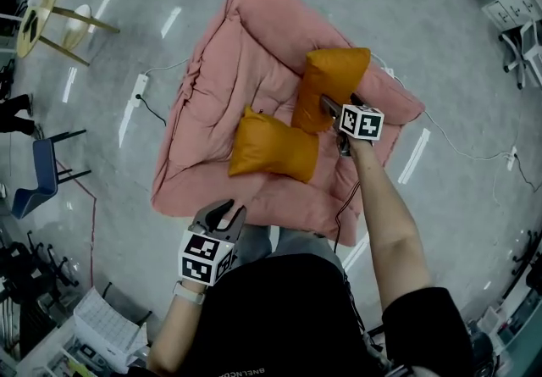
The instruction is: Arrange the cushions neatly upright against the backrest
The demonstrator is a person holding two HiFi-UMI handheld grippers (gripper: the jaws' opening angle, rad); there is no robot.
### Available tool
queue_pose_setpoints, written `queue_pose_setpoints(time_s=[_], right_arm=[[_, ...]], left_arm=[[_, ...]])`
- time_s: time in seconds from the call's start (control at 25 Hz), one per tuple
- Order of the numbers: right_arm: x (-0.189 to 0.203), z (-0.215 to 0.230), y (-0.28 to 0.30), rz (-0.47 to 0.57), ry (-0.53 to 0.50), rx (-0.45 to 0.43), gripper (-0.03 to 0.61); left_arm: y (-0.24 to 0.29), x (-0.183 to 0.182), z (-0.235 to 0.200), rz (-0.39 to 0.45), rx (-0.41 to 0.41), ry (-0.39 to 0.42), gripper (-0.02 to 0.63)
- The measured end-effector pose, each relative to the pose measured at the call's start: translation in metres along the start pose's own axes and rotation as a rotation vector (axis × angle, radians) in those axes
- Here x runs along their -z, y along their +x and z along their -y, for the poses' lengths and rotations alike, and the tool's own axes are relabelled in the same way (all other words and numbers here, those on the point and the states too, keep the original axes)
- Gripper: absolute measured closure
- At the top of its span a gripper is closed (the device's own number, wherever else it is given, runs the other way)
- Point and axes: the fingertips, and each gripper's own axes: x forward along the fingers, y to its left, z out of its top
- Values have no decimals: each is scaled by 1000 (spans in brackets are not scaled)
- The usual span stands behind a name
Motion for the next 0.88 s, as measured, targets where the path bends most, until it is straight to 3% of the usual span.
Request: queue_pose_setpoints(time_s=[0.16,0.32,0.44,0.64,0.88], right_arm=[[-4,2,8,23,1,-17,163],[-3,-3,3,24,-44,-11,266],[-3,-10,-9,47,-93,5,302],[-19,-36,-30,56,-365,7,316],[-13,-68,-31,-97,-697,-106,318]], left_arm=[[0,11,-2,-17,-27,-7,502],[0,13,-4,-13,-32,-23,502],[-1,10,-6,-5,-30,-19,502],[-2,4,-6,6,-21,-5,502],[-5,6,-7,11,-20,-1,502]])
